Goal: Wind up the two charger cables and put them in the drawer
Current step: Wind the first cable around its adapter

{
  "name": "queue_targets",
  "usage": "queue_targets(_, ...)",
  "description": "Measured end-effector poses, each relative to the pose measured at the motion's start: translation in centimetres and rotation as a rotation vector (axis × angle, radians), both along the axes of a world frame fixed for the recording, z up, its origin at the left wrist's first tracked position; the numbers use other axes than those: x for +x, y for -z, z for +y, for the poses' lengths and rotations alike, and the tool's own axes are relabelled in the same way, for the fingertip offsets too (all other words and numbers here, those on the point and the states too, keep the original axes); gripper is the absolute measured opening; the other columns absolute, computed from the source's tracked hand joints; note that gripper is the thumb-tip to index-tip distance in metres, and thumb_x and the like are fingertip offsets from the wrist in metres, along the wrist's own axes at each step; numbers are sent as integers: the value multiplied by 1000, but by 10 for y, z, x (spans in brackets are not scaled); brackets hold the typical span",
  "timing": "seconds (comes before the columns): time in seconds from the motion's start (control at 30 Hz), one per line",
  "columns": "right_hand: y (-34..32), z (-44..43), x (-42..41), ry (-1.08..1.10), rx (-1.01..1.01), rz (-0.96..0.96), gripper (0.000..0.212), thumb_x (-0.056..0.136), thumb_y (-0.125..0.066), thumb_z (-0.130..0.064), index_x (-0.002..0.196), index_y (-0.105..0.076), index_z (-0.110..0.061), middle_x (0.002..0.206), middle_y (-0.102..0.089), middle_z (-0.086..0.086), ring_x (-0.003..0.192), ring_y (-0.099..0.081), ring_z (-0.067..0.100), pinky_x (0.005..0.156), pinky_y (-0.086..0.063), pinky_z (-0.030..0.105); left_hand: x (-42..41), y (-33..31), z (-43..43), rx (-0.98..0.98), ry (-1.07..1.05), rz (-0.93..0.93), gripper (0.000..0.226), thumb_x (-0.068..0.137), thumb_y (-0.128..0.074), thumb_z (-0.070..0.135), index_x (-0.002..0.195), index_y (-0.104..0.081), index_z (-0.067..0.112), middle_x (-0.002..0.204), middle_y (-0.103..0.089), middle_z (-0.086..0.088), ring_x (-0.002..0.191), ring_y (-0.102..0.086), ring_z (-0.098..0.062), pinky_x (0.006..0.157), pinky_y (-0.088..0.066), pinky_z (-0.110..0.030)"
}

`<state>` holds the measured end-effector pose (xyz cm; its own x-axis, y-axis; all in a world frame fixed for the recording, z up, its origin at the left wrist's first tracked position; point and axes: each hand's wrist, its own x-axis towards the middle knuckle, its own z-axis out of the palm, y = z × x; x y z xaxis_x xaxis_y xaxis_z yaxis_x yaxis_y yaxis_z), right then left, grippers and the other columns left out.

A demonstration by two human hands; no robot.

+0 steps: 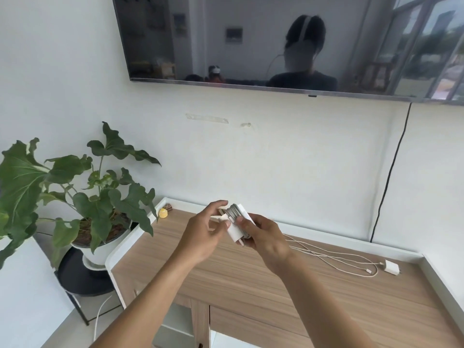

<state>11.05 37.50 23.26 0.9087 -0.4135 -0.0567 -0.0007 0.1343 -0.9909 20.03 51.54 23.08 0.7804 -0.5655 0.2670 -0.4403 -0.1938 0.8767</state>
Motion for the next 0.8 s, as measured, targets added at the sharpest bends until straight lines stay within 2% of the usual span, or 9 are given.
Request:
queue_targets(0.1,19,-15,16,-76,-15,27,22,90,-65,-23,106,-69,-9,87,-68,10,77,-62,20,74,-54,34,15,11,-8,133,-19,-77,37,83,-71,26,118,-61,32,105,-69,4,84,-67,-4,80,-57,-31)
queue_targets(0.2,42,-29,36,-94,-113,76,23,81,-70,-36,96,-74,-18,81,-70,11,73,-61,20,76,-53,41,31,25,-18,292,-93,-214,34,80,-70,34,113,-62,30,101,-68,12,86,-65,-6,80,-55,-34)
queue_targets(0.27,60,-36,51,-108,-93,109,26,80,-69,-38,91,-74,-14,75,-67,9,69,-59,21,75,-53,42,42,36,-27,375,-148,-279,32,80,-67,38,110,-62,29,99,-67,12,86,-64,-8,79,-54,-34)
queue_targets(0.33,74,-41,64,-112,-10,127,21,87,-66,-29,88,-73,-9,75,-65,9,69,-58,22,78,-54,45,52,49,-37,407,-175,-279,28,81,-65,40,107,-60,28,98,-67,14,84,-64,-8,75,-54,-34)
queue_targets(0.4,90,-48,75,-98,58,154,15,89,-65,-22,88,-73,-9,77,-64,11,71,-58,22,78,-53,44,62,66,-46,412,-185,-195,22,82,-67,41,99,-57,30,97,-68,16,81,-65,-4,73,-55,-32)
queue_targets(0.5,114,-57,90,-117,91,222,12,88,-67,-22,90,-73,-12,76,-65,9,70,-59,21,72,-52,39,74,94,-53,364,-213,65,22,79,-75,36,91,-57,30,95,-69,13,81,-67,-3,75,-55,-29)
queue_targets(0.63,156,-60,100,-172,124,372,11,87,-69,-19,91,-71,-10,72,-64,7,67,-56,20,65,-48,33,82,138,-53,315,-249,364,20,76,-79,19,89,-63,20,99,-70,5,92,-64,-2,76,-48,-11)
queue_targets(0.67,167,-60,101,-179,148,396,10,87,-69,-18,92,-71,-10,72,-65,7,68,-56,21,65,-48,33,84,150,-52,310,-258,425,19,77,-78,15,89,-64,19,100,-70,4,94,-64,-4,78,-49,-12)
queue_targets(0.8,204,-57,108,-187,106,448,11,87,-69,-18,94,-70,-9,67,-62,2,60,-54,16,58,-46,26,85,188,-48,245,-299,631,17,81,-73,14,96,-67,18,103,-71,-2,99,-67,-16,92,-54,-39)
